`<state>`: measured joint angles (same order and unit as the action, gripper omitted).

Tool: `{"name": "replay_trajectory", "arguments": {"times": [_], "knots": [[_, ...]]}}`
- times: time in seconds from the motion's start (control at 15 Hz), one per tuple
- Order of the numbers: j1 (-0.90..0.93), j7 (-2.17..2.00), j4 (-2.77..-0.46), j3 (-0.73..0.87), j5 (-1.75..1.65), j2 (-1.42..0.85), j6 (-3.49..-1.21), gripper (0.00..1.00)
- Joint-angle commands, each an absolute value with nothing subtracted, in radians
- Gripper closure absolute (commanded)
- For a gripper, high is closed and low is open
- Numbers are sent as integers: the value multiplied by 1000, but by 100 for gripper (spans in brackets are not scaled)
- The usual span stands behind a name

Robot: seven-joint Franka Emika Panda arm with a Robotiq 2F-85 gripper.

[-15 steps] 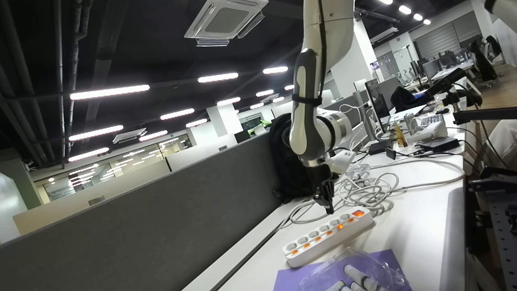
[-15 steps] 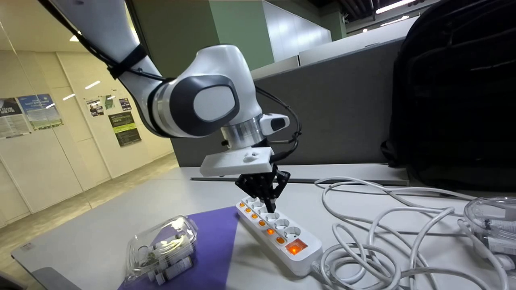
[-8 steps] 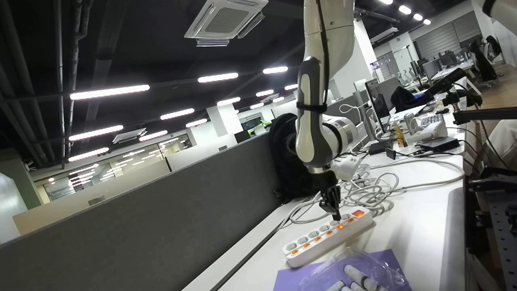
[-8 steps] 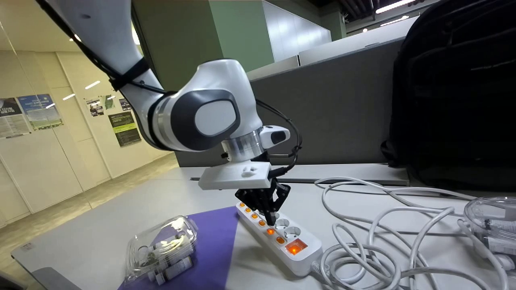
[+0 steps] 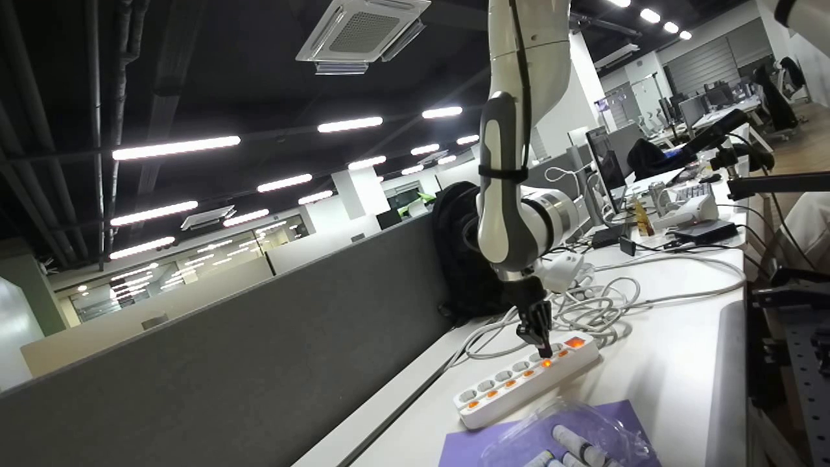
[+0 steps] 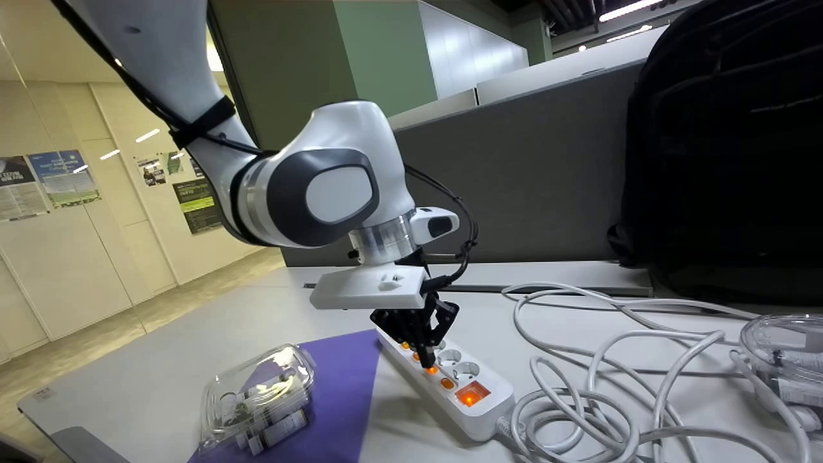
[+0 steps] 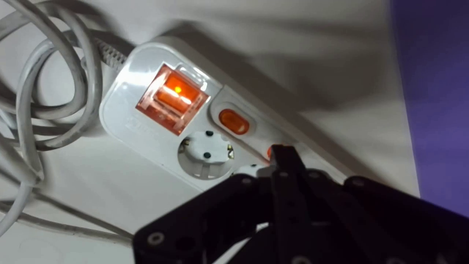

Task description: Turn off the switch on the second position from the right

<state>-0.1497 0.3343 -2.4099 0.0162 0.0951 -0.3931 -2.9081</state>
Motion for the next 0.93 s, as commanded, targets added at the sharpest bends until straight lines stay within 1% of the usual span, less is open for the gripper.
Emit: {"name": "replay_trajectory", "arguments": {"times": [0.0,0.53,0.87], "knots": [[-162,295,-2415,-2,68,-396,-2907,100],[-192,293,-2393,-33,94,-425,-2890,100],[-230,304,-2401,-65,112,-406,-2892,100]]}}
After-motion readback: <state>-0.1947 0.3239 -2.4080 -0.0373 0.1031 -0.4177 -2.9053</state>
